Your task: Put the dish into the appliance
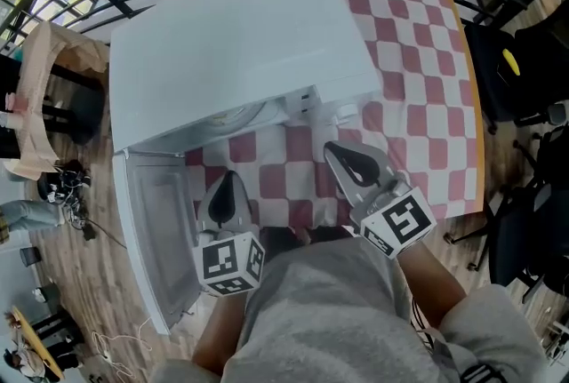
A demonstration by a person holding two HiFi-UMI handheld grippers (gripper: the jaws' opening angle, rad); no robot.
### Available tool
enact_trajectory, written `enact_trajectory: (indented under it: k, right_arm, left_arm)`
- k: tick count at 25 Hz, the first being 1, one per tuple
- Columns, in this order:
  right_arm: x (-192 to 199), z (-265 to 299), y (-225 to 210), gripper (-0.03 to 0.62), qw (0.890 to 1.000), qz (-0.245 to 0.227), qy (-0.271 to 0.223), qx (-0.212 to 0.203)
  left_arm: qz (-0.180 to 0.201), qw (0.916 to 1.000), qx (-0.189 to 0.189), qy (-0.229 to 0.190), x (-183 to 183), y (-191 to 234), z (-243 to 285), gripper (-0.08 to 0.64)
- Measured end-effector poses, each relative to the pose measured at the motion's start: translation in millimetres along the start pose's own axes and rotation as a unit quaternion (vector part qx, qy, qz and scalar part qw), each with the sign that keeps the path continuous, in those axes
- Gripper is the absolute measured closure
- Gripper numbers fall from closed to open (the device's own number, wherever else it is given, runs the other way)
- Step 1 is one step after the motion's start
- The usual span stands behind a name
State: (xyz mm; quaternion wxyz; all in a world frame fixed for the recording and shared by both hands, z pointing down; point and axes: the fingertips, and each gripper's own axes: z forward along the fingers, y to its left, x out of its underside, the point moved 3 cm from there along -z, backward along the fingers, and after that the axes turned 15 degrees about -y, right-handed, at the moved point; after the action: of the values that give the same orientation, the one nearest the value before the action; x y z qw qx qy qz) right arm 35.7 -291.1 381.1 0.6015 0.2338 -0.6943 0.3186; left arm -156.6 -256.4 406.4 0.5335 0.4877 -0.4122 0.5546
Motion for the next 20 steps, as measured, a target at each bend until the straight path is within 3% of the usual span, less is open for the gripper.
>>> enact_trajectory:
  k: [7,20]
  right_arm:
    - [-6.9,-30.1,24.0,0.594,0.999,-0.029,0.002,0.030]
    - [-11.0,-108.7,153.4,0.594,0.997,-0.074,-0.009,0.036]
  left_arm:
    - [0.008,0.9993,0.036,-0.009,1.9,-6.2,-44.2,0.549]
    - [-0.010,0.9981,0.046,-0.039,11.4,9.5,-188.1,0.549]
